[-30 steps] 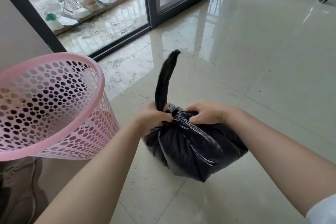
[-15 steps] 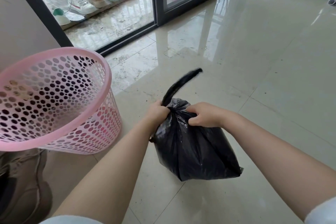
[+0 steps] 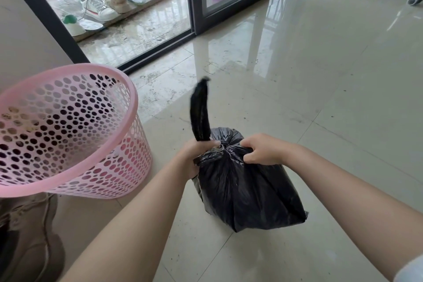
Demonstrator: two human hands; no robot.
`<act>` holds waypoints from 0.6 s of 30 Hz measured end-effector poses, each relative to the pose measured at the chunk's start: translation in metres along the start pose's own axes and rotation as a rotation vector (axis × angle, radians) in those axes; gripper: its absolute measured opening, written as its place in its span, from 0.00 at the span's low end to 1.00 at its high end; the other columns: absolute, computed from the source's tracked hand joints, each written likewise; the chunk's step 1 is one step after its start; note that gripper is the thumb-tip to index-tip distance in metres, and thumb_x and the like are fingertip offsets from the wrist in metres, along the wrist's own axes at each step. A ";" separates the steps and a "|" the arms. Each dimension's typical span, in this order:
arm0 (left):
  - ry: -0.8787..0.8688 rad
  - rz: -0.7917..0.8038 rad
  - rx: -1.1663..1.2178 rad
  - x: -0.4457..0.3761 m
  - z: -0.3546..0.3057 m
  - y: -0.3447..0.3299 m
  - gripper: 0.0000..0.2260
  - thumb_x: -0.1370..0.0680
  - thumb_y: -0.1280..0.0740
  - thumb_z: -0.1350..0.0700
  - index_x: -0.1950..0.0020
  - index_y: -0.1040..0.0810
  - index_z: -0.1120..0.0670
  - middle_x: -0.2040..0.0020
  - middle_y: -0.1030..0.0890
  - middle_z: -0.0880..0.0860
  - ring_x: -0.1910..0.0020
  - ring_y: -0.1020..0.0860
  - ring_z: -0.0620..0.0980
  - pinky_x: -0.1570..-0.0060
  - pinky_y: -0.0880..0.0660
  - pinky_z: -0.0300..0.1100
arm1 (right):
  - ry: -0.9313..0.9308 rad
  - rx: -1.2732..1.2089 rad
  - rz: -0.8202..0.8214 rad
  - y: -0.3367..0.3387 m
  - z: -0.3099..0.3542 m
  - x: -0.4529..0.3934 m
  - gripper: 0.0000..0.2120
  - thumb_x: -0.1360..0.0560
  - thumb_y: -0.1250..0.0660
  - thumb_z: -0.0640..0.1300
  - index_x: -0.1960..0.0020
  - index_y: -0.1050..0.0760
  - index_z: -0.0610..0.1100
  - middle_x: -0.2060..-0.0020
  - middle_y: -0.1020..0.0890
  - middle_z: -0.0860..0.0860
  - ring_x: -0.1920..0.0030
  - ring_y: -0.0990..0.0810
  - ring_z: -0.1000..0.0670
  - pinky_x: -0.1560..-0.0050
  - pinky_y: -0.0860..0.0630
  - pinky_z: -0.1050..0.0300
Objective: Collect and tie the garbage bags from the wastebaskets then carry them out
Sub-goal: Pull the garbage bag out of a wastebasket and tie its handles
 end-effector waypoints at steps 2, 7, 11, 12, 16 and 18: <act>-0.040 -0.050 -0.146 -0.001 0.000 0.001 0.11 0.23 0.39 0.67 0.61 0.29 0.54 0.66 0.28 0.51 0.70 0.27 0.42 0.72 0.29 0.31 | 0.006 0.010 0.005 0.001 0.000 0.000 0.08 0.28 0.41 0.38 0.64 0.37 0.42 0.68 0.33 0.47 0.63 0.34 0.48 0.68 0.41 0.56; -0.221 -0.316 -0.664 -0.004 -0.004 0.003 0.11 0.23 0.37 0.64 0.41 0.23 0.60 0.49 0.20 0.59 0.50 0.21 0.50 0.54 0.27 0.40 | 0.021 0.035 0.035 0.002 0.010 -0.002 0.05 0.26 0.41 0.40 0.61 0.30 0.43 0.62 0.24 0.47 0.53 0.27 0.46 0.60 0.32 0.57; -0.300 -0.474 -0.750 0.000 0.001 -0.007 0.19 0.25 0.39 0.64 0.35 0.26 0.52 0.42 0.20 0.58 0.42 0.24 0.57 0.49 0.30 0.42 | -0.028 0.052 0.088 0.003 0.015 -0.002 0.20 0.26 0.42 0.43 0.34 0.33 0.44 0.33 0.29 0.46 0.34 0.31 0.46 0.36 0.32 0.54; -0.285 -0.465 -0.686 -0.002 0.000 -0.008 0.19 0.25 0.40 0.65 0.36 0.26 0.53 0.43 0.20 0.58 0.44 0.24 0.56 0.50 0.31 0.41 | -0.014 0.049 0.068 0.003 0.014 -0.003 0.17 0.26 0.42 0.42 0.38 0.30 0.42 0.37 0.26 0.44 0.38 0.29 0.46 0.40 0.31 0.54; -0.101 -0.112 0.009 -0.004 -0.008 -0.005 0.13 0.23 0.45 0.69 0.48 0.22 0.59 0.68 0.21 0.53 0.66 0.23 0.49 0.68 0.29 0.35 | -0.033 -0.035 0.012 0.004 0.000 -0.004 0.09 0.27 0.41 0.39 0.52 0.30 0.33 0.57 0.26 0.40 0.56 0.30 0.48 0.57 0.36 0.55; -0.055 -0.018 0.272 -0.001 -0.009 -0.005 0.15 0.21 0.48 0.66 0.57 0.23 0.56 0.73 0.24 0.51 0.72 0.23 0.46 0.70 0.28 0.35 | -0.042 -0.067 -0.006 0.006 -0.005 -0.004 0.09 0.27 0.41 0.39 0.53 0.31 0.33 0.59 0.28 0.42 0.57 0.32 0.49 0.57 0.37 0.56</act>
Point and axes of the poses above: each hand's wrist, its own x-axis away from the middle knuckle, its own y-axis out of the back of the hand, z = x × y, the point moved 1 cm from there along -x, towards the middle knuckle
